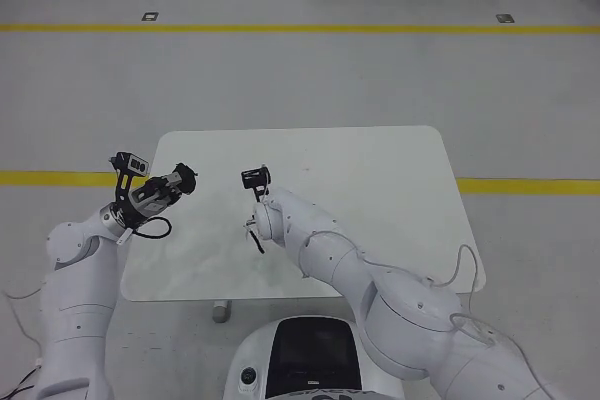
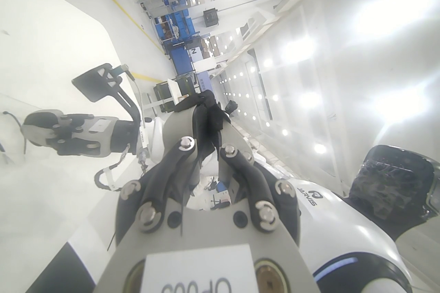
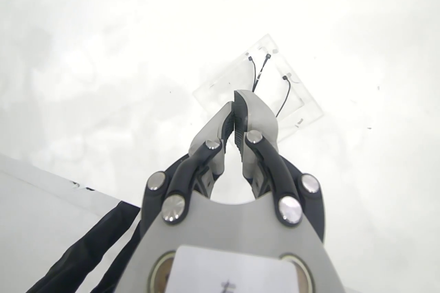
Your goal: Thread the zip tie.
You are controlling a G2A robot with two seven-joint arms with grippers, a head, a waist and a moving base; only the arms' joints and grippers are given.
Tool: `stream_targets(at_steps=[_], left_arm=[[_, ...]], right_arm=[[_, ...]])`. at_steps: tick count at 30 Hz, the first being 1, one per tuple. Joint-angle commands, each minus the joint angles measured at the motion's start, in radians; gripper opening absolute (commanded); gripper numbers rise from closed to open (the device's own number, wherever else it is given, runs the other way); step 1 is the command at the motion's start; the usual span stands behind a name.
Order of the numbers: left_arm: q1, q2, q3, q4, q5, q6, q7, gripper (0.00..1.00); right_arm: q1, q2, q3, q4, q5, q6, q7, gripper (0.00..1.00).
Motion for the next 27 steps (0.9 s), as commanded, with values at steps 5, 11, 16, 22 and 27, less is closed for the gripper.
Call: stream_targets(at_steps=[5,11,16,22,27], left_arm=[[0.0,0.0,0.0,0.0,0.0,0.0,0.0,0.0],[0.0,0.0,0.0,0.0,0.0,0.0,0.0,0.0],[0.0,0.0,0.0,0.0,0.0,0.0,0.0,0.0],[0.0,0.0,0.0,0.0,0.0,0.0,0.0,0.0],[0.0,0.0,0.0,0.0,0.0,0.0,0.0,0.0]], right_arm=[[-0.028,0.002,-0.001,-0.007,-0.024,0.0,0.027,0.0],[-0.021,0.005,0.013,-0.02,-0.026,0.0,0.077,0.0],[-0.018,0.008,0.012,-0.034,-0.04,-0.02,0.177,0.0],[-0.016,0.01,0.024,-0.028,-0.042,-0.044,0.214,0.0],[-0.016,0.01,0.034,-0.024,-0.045,-0.064,0.262,0.0]])
